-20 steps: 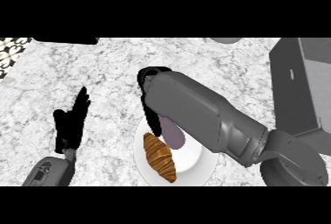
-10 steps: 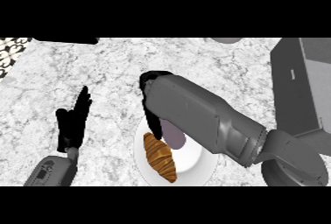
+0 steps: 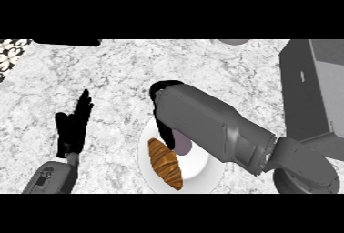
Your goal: Pick the eggplant from the plate and place it in the cardboard box
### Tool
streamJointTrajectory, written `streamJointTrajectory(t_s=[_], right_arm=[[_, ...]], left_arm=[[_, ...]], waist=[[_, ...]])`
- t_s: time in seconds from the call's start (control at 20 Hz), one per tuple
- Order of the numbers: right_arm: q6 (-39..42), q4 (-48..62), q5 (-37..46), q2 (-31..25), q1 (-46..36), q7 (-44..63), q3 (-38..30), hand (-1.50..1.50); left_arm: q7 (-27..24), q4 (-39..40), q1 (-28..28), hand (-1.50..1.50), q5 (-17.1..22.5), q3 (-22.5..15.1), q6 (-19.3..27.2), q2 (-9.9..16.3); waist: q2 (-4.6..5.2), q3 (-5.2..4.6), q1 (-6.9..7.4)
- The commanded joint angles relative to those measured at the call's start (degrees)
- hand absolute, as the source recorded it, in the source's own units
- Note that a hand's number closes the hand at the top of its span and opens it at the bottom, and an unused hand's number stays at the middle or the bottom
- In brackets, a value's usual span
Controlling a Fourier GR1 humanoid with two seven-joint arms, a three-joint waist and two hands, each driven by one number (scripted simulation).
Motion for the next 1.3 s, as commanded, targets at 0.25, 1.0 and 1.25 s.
streamJointTrajectory(t_s=[0.25, 1.0, 1.25], right_arm=[[-0.6, -2.4, -2.6, 1.0, 2.3, 11.1, 4.9, -1.50], [-1.8, 0.4, -1.9, 1.0, 5.4, 5.2, 9.2, -1.50], [-3.1, -1.0, -2.0, 1.0, 5.7, 5.4, 8.7, -1.50]], left_arm=[[1.4, -2.0, 0.7, 0.00, -0.3, -0.1, -0.4, -0.1], [-0.3, -1.7, 2.0, 0.00, -1.1, 0.9, -1.2, -0.7], [2.0, -3.5, 1.7, 0.00, -1.8, 1.1, 0.5, -1.4]], waist=[[-0.22, 0.05, 0.25], [0.12, 0.08, -0.07], [-0.08, 0.11, -0.71]])
